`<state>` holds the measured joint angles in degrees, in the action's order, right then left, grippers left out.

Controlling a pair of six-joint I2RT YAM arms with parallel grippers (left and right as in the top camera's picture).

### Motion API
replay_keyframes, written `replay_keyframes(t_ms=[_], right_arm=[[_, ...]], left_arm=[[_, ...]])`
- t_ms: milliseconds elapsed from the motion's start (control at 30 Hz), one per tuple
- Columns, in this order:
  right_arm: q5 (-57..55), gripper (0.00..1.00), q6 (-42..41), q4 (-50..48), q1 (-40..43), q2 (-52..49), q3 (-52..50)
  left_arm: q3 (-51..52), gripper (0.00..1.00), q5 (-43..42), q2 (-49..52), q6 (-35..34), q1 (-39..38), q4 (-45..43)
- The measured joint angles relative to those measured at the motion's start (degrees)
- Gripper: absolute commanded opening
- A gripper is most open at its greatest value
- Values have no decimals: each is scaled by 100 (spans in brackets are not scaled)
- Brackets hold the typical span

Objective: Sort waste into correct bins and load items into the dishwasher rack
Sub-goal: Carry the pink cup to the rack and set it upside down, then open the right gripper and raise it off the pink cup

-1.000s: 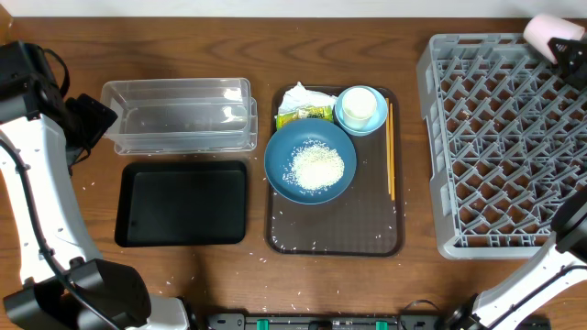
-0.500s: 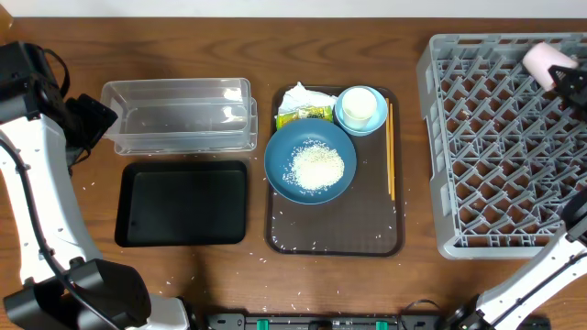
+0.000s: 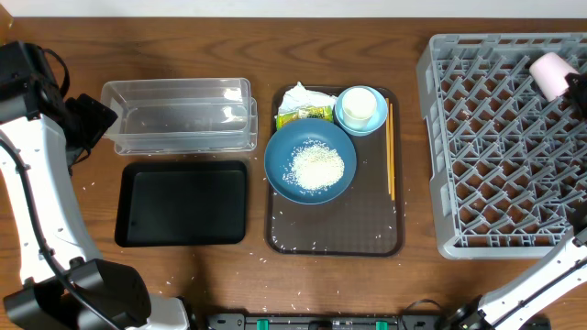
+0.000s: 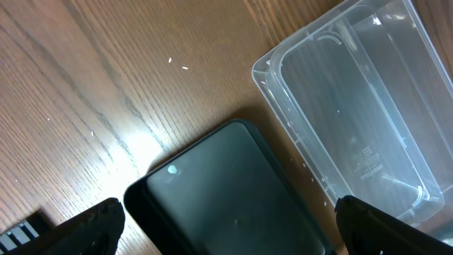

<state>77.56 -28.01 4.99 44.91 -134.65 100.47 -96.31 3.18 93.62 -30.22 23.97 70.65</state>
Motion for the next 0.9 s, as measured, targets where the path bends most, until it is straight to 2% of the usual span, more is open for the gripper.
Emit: replay_keyframes(t_ms=[233, 300, 367, 500, 667, 733, 767, 800, 867, 900], right_arm=[[-83, 8, -28, 1003, 74, 15, 24], [-284, 14, 85, 1574, 107, 87, 42], [-776, 18, 315, 2243, 151, 238, 50], [-2369, 19, 787, 3390, 245, 713, 42], [-3764, 25, 1038, 3891, 310, 1523, 39], [-4074, 34, 1095, 3936, 321, 1875, 39], [-4170, 55, 1115, 3917, 330, 2072, 39], [-4223, 68, 1123, 3884, 330, 2208, 39], [-4264, 52, 1187, 3762, 310, 2533, 42], [-4275, 36, 1224, 3703, 286, 2656, 42]], left_arm=[[0, 98, 0, 2, 0, 0, 0], [0, 98, 0, 2, 0, 0, 0], [0, 98, 0, 2, 0, 0, -2], [0, 98, 0, 2, 0, 0, 0], [0, 98, 0, 2, 0, 0, 0], [0, 98, 0, 0, 0, 0, -2], [0, 98, -2, 0, 0, 0, 0], [0, 98, -2, 0, 0, 0, 0], [0, 98, 0, 2, 0, 0, 0], [0, 98, -2, 0, 0, 0, 0]])
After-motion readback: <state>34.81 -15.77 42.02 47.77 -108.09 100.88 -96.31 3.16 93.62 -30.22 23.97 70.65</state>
